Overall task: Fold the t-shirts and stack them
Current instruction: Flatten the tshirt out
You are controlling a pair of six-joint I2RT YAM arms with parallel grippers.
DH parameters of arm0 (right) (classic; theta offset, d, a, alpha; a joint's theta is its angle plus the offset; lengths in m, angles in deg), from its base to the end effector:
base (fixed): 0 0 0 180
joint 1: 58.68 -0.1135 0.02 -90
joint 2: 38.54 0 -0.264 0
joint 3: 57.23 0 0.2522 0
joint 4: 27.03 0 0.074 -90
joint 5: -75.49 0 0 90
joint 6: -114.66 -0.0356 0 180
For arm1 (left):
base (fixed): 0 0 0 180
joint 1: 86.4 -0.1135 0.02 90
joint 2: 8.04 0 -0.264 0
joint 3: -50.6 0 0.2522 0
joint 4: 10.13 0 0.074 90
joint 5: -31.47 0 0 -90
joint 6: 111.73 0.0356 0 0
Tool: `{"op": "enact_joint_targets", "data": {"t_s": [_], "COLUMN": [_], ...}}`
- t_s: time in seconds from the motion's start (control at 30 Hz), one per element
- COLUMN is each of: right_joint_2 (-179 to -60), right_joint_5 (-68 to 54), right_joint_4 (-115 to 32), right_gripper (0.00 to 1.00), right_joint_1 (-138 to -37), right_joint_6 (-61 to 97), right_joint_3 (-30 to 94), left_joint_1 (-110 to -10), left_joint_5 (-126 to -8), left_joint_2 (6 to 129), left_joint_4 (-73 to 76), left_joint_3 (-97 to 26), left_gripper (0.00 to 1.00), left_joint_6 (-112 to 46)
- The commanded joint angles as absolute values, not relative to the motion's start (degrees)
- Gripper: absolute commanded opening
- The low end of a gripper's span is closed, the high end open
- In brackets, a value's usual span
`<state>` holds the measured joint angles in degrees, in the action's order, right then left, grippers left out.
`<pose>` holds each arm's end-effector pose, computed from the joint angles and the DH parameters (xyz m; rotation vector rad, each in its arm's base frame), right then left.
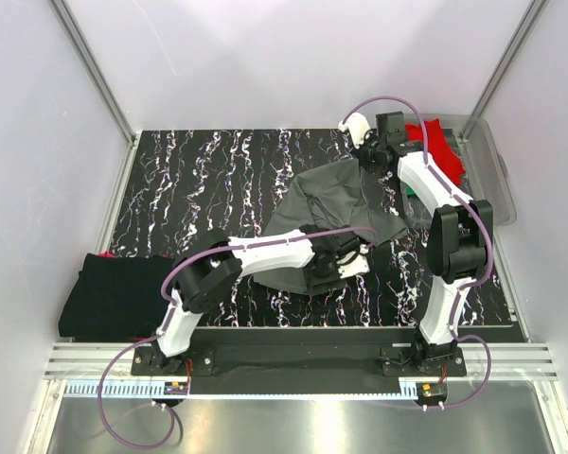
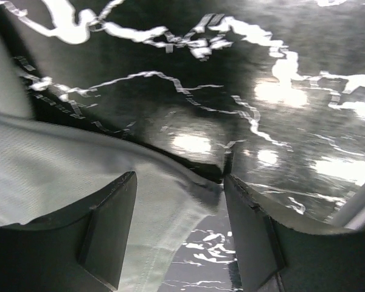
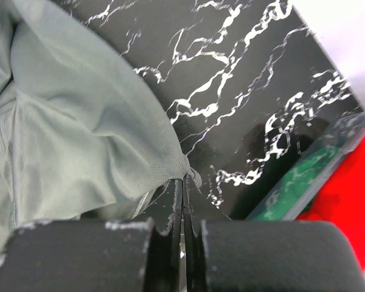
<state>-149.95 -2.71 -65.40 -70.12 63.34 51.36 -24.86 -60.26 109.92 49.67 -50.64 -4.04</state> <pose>0.4398 0.0964 0.2752 -1.0574 2.0103 -0.0145 0.1948 -0.3617 0.1676 1.8721 2.2536 -0.1703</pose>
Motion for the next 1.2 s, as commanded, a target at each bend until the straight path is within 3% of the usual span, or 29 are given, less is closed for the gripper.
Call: {"op": "enact_joint_targets", "data": {"t_s": [0.0,0.27,0.37,0.5,0.53,0.57,0.83,1.17], "right_joint_2": [-145.94,-145.76,-145.94,-146.55,-146.90,-147.34,-146.38,-127.25], "right_joint_5": [-0.97,-0.97,-0.88,-1.06,-1.15,-1.15,-0.19,10.97], "right_joint_4": [-63.03,-62.59,-62.51,-62.42,-62.50,-62.42,-66.97,-79.89], "right_gripper": [0.00,0.00,0.00,0.00,0.00,0.00,0.00,0.00], "right_joint_1": [-69.49,-69.41,-69.23,-68.88,-68.70,-68.70,-67.73,-67.73], "right_joint_6": [61.93,61.75,61.84,61.58,61.40,61.23,56.31,49.98], "right_joint_3": [50.49,48.90,49.17,49.87,50.05,50.22,55.75,50.67], "left_joint_1": [-24.52,-24.35,-24.08,-23.91,-23.91,-23.99,-31.98,-43.24], "left_joint_5": [-54.40,-54.04,-55.09,-57.73,-58.17,-57.91,-51.50,-43.94], "left_joint_2": [108.86,109.56,109.48,108.51,108.33,107.46,91.57,66.87], "left_joint_4": [47.13,46.78,47.04,48.10,48.45,49.15,54.78,56.54], "left_joint_3": [-49.65,-48.94,-47.72,-46.22,-46.39,-46.92,-49.47,-45.26], "left_gripper": [0.63,0.63,0.56,0.32,0.05,0.00,0.00,0.00], "left_joint_6": [-4.77,-4.24,-4.41,-4.59,-4.42,-3.98,4.18,14.48]}}
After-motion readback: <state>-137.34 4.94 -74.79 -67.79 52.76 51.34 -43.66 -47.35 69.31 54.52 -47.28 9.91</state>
